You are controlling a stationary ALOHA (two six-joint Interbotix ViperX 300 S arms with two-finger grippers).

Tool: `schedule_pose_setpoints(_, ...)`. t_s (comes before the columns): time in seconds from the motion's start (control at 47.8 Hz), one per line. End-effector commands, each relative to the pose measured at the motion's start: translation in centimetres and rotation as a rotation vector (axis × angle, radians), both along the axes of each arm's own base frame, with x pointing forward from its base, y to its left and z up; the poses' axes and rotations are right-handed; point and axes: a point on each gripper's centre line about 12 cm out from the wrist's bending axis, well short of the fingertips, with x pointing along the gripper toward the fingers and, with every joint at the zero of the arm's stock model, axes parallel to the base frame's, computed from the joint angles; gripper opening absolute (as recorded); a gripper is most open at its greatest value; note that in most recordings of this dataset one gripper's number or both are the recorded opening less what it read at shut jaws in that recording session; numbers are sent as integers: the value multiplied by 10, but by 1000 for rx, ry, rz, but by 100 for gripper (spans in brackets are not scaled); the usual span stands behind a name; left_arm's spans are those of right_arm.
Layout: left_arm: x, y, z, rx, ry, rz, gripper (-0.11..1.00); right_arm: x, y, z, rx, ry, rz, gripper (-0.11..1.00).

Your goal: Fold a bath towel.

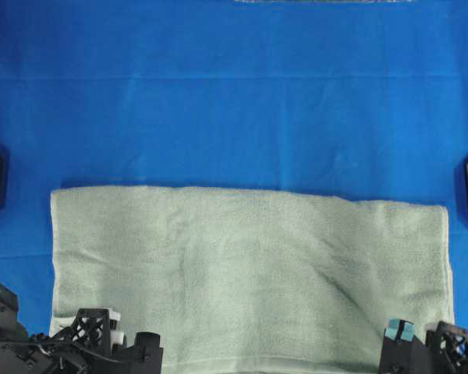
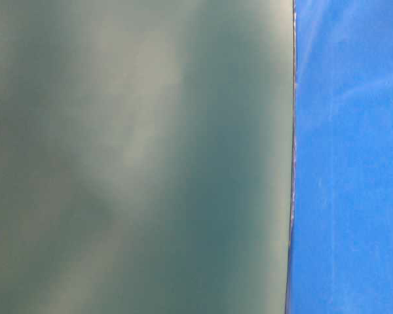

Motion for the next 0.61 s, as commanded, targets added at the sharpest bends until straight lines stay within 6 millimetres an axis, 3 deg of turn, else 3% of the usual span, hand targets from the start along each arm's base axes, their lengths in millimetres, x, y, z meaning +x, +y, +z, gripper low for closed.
schedule_pose_setpoints(0.0, 6, 5, 17, -18, -32, 7, 63, 1, -5, 10, -42, 13, -5, 39)
schedule_pose_setpoints(0.063, 8, 10, 22, -7, -33, 9, 74, 0, -11, 17, -79, 8, 5, 57)
schedule_pose_setpoints(0.125, 8, 18, 32, 12, -32, 10, 77, 2, -19, 28, -110, -14, 13, 65)
schedule_pose_setpoints(0.272, 3, 40, 55, 83, -29, 0, 75, 5, -47, 61, -159, -95, 6, 56)
schedule_pose_setpoints(0.418, -3, 72, 85, 170, -73, 7, 75, 4, -85, 86, -217, -163, -32, 57)
schedule_pose_setpoints(0.585, -11, 119, 88, 254, -75, 68, 75, -6, -136, 98, -265, -204, -113, 57)
